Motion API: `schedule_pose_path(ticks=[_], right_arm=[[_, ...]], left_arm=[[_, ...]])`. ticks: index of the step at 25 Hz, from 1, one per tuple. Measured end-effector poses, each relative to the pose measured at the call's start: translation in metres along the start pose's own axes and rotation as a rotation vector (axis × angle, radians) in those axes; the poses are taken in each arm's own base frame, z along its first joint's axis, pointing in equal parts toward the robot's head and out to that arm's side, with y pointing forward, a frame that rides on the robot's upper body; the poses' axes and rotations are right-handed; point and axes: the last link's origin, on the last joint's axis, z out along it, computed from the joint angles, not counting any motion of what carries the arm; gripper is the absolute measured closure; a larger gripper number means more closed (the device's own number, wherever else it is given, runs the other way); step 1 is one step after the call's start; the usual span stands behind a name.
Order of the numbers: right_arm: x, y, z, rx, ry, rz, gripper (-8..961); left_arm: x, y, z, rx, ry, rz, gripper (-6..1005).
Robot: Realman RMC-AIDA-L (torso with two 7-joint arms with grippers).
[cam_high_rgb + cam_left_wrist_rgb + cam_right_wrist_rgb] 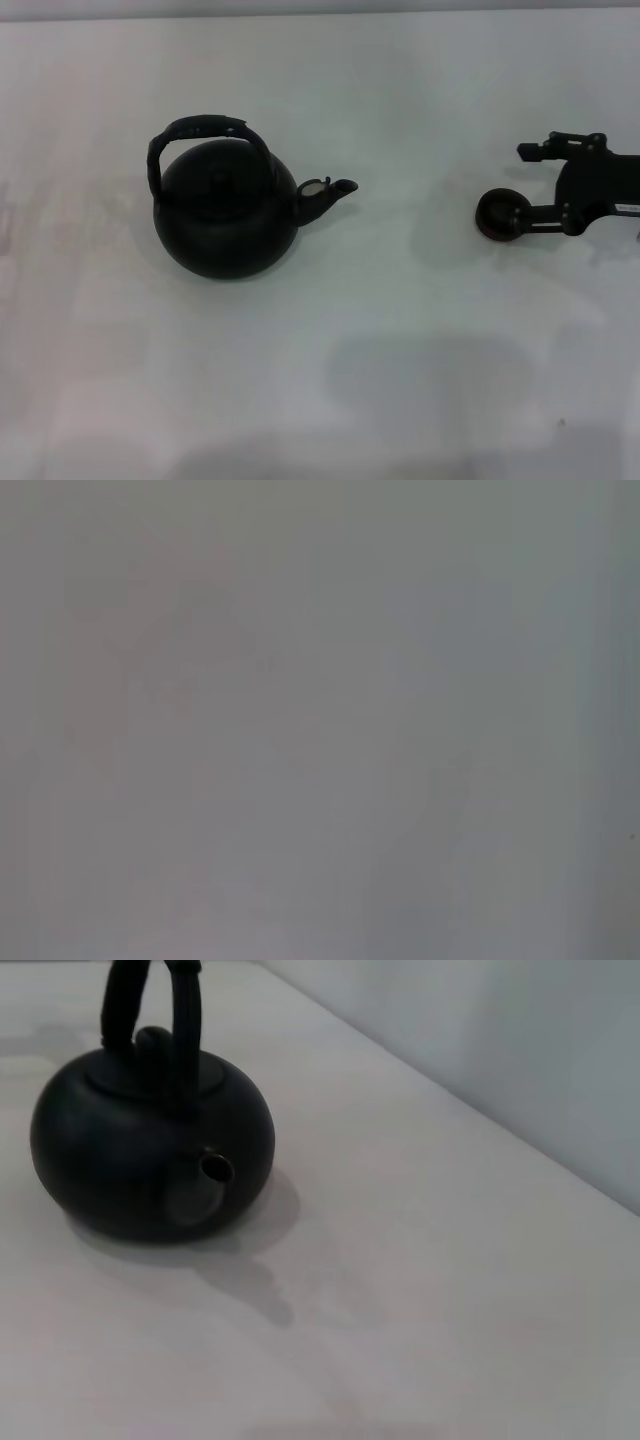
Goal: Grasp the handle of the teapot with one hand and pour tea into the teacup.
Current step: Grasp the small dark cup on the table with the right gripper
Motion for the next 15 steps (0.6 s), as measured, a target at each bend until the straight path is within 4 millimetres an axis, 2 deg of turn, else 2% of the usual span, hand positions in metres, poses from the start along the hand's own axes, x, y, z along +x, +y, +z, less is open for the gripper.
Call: schedule_pose_path(ticks=[8,15], right_arm=[[-0.008,0.004,-0.002,-0.036,0.08,0.014,107],[-0.013,0.008,0.0,-0.073,0.076,0.032,108]], left_arm=[[0.001,0.001,0.003,-0.006,0.005,0.0,424],[0.001,0.003,0.004,-0.009,0.009,-0.002,424]])
